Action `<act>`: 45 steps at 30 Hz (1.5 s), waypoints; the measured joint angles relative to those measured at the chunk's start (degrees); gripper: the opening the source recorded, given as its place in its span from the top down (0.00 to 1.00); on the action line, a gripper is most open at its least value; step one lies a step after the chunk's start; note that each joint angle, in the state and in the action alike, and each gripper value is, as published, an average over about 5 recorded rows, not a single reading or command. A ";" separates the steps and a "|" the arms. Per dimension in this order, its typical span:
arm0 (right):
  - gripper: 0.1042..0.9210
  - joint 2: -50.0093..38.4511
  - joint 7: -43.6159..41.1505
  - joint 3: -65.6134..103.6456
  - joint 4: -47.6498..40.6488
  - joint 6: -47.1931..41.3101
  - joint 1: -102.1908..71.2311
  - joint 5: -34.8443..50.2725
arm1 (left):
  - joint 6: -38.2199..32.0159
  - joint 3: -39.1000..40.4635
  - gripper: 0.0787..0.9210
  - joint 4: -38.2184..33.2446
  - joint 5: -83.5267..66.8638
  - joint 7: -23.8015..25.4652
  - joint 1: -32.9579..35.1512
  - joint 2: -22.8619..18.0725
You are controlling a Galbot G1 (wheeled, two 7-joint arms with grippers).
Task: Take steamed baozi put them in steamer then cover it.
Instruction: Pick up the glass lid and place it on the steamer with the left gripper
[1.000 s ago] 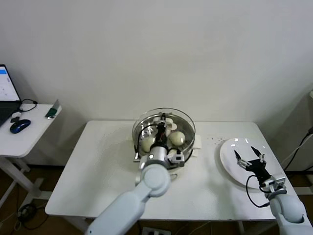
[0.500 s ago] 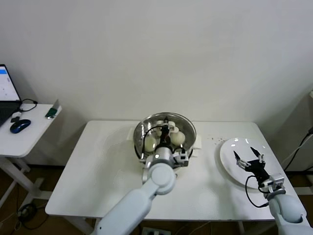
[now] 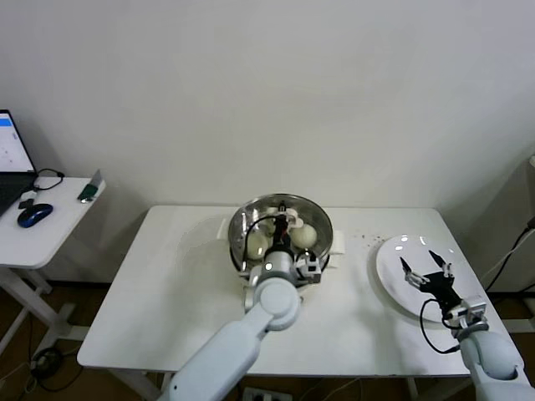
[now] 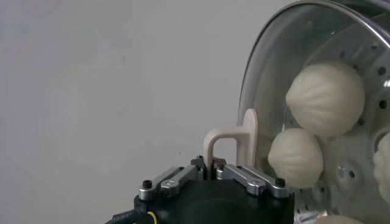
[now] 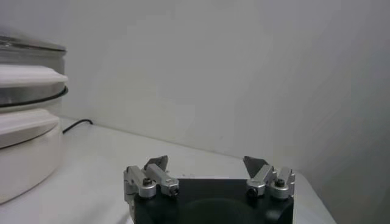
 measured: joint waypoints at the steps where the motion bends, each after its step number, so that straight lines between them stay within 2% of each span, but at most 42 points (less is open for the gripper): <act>1: 0.12 0.00 -0.02 0.04 -0.02 0.00 0.00 -0.01 | 0.00 0.00 0.92 0.10 0.02 -0.12 0.04 -0.01; 19: 0.12 0.22 -1.00 0.58 0.15 -0.10 0.26 -0.05 | -0.04 -0.40 0.90 0.96 0.31 -0.78 0.65 -0.45; 30: 0.12 0.16 -1.17 0.98 0.15 -0.65 0.23 0.37 | -0.04 -0.59 0.54 -2.62 -0.81 0.47 2.06 1.43; 41: 0.12 -0.20 -1.21 0.88 -0.29 -1.47 0.95 0.61 | 0.02 -1.24 0.17 -11.15 -4.34 1.42 4.78 5.73; 45: 0.12 -0.36 -1.23 0.86 -0.33 -1.57 0.99 0.65 | 0.03 -2.23 0.12 -15.20 -5.88 0.82 6.66 7.77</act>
